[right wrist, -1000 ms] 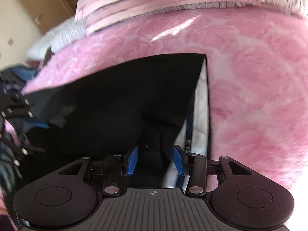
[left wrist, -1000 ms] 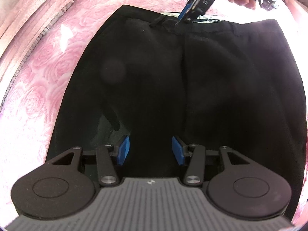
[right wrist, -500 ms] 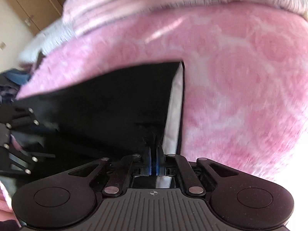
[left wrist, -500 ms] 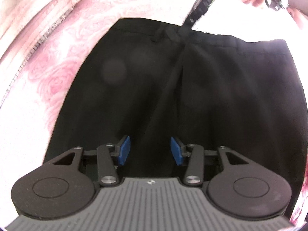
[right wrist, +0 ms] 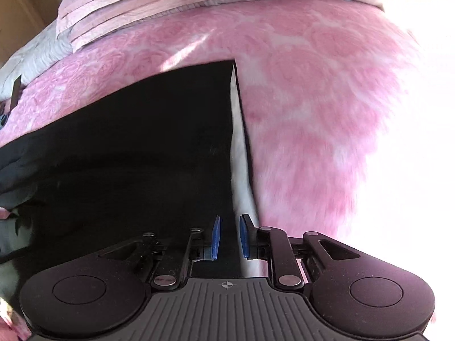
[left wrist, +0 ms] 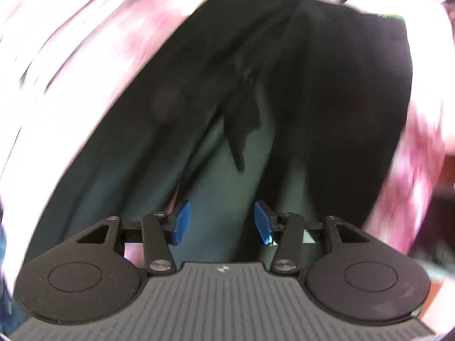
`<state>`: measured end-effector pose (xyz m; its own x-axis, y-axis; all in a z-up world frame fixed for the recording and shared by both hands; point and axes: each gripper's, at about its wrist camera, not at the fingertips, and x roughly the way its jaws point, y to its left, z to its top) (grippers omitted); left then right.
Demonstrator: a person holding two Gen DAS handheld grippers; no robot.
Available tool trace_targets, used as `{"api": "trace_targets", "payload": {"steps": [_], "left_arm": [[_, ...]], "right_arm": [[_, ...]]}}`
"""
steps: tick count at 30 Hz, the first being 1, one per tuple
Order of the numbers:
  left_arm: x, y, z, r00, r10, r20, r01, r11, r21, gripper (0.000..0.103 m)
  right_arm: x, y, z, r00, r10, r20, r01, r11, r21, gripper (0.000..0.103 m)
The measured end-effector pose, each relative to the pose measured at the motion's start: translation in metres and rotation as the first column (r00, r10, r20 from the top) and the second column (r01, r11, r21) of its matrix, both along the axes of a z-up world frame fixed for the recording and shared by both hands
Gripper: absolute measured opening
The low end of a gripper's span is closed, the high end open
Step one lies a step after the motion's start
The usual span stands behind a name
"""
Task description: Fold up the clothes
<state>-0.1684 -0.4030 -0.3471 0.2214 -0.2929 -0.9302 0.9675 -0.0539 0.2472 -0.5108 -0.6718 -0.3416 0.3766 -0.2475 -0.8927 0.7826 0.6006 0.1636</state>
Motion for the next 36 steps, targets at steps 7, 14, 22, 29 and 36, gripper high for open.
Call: {"api": "trace_targets", "payload": {"steps": [7, 14, 22, 29, 36], "left_arm": [[0.061, 0.096, -0.006, 0.992, 0.124, 0.030, -0.126, 0.990, 0.068, 0.046], [0.152, 0.111, -0.016, 0.994, 0.090, -0.061, -0.091, 0.996, -0.018, 0.046], [0.256, 0.150, -0.029, 0.986, 0.072, -0.148, -0.068, 0.997, 0.036, 0.044], [0.289, 0.173, -0.057, 0.970, 0.137, -0.201, -0.126, 0.990, 0.068, 0.038], [0.298, 0.175, -0.072, 0.943, 0.204, -0.264, -0.199, 0.979, 0.048, 0.035]], "right_arm": [[0.010, 0.082, -0.004, 0.993, -0.068, -0.096, 0.072, 0.997, 0.038, 0.027], [0.034, 0.159, 0.021, 0.979, -0.191, -0.071, 0.193, 0.981, 0.010, 0.062], [0.167, 0.235, 0.037, 0.991, 0.119, 0.064, -0.121, 0.992, 0.023, 0.055], [0.298, 0.218, 0.009, 0.847, 0.530, -0.049, -0.531, 0.847, -0.033, 0.039], [0.333, 0.211, -0.019, 0.636, 0.745, -0.203, -0.758, 0.652, 0.016, 0.039]]}}
